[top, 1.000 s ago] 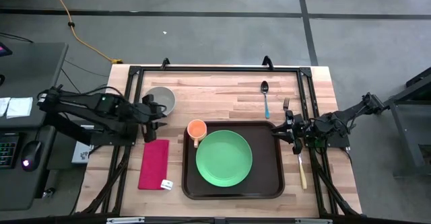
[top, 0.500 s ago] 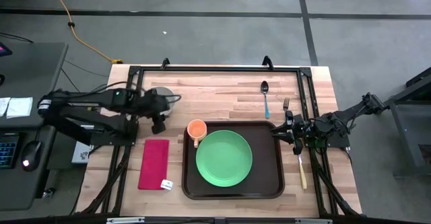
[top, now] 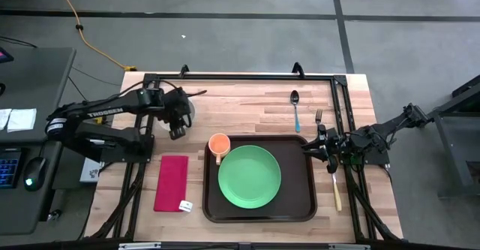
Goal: Set up tray
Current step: Put the gray bowl on top of the green plate
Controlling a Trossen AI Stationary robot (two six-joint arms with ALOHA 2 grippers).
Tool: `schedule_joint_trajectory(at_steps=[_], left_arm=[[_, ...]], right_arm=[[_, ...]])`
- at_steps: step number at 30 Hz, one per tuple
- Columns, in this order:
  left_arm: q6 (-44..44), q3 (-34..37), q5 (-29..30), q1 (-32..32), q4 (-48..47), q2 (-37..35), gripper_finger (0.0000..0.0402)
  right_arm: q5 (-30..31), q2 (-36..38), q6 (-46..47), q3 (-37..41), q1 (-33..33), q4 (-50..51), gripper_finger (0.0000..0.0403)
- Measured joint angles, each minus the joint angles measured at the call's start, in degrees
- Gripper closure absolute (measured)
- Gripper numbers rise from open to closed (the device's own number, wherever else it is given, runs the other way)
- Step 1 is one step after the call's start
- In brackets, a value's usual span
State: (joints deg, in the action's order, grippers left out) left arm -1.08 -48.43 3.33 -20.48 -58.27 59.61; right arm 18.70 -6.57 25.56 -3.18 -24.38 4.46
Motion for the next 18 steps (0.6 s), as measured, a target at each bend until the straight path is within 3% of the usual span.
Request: schedule_joint_trajectory(at_steps=[4,18], left_arm=[[-0.2,2.6,-3.5,-0.6,2.1,-0.1,0.0222],[1.1,8.6,-3.9,-0.5,6.1,-0.1,0.0222]], right_arm=[[0.0,0.0,0.0,0.0,0.0,0.0,0.0304],[0.1,0.0,0.1,0.0,0.0,0.0,0.0304]])
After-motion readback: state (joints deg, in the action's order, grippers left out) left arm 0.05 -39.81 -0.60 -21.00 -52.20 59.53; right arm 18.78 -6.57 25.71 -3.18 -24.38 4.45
